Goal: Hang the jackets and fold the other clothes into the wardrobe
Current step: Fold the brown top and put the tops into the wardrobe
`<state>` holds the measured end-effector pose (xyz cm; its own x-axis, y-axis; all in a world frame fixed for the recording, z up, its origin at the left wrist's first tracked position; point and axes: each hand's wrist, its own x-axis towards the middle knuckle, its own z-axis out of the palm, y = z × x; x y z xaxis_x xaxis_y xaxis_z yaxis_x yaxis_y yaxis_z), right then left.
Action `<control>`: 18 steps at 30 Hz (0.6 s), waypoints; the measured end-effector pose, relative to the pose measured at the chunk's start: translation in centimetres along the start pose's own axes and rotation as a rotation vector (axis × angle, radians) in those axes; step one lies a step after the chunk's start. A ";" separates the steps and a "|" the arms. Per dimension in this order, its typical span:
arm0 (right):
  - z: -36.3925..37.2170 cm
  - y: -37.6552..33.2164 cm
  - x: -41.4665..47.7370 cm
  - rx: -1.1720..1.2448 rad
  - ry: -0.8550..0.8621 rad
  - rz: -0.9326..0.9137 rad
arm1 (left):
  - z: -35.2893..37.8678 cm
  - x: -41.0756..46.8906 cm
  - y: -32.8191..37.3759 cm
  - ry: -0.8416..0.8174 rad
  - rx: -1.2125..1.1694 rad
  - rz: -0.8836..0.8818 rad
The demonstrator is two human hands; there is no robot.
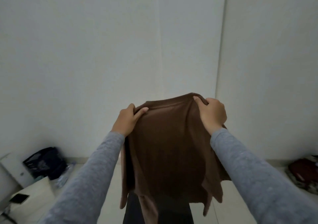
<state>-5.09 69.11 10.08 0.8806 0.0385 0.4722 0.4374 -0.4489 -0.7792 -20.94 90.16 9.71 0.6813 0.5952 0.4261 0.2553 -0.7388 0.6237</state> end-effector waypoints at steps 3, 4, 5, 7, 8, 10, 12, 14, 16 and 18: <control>-2.1 1.5 -0.8 -0.015 0.001 0.027 | 0.5 -2.0 0.7 -0.154 0.034 0.040; -2.7 2.1 -1.0 -0.025 -0.003 0.022 | 0.6 -2.6 0.7 -0.183 0.035 0.062; -3.1 2.6 -1.2 -0.031 -0.008 0.007 | 0.8 -3.0 0.5 -0.190 0.049 0.096; -4.1 3.0 -1.2 -0.054 -0.015 -0.029 | 0.8 -3.3 0.1 -0.157 0.101 0.135; -4.6 3.0 -1.2 -0.072 -0.017 -0.051 | 0.6 -3.3 -0.1 -0.130 0.116 0.131; -5.5 2.8 -1.4 -0.115 -0.025 -0.107 | 0.2 -3.6 -0.5 -0.071 0.115 0.095; -6.1 2.5 -1.7 -0.160 -0.031 -0.169 | -0.2 -4.0 -0.8 0.014 0.089 0.050; -6.6 2.3 -1.9 -0.200 -0.071 -0.222 | -1.0 -4.2 -0.8 0.112 0.056 0.013; -7.2 2.3 -2.0 -0.251 -0.180 -0.273 | -1.8 -4.3 -0.6 0.210 0.034 -0.012; -7.6 2.3 -2.1 -0.326 -0.328 -0.321 | -2.9 -4.2 -0.4 0.302 0.001 -0.033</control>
<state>-7.33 61.16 10.41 0.7459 0.4707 0.4713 0.6598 -0.6194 -0.4255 -25.86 88.85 9.56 0.4378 0.6861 0.5810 0.2749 -0.7174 0.6401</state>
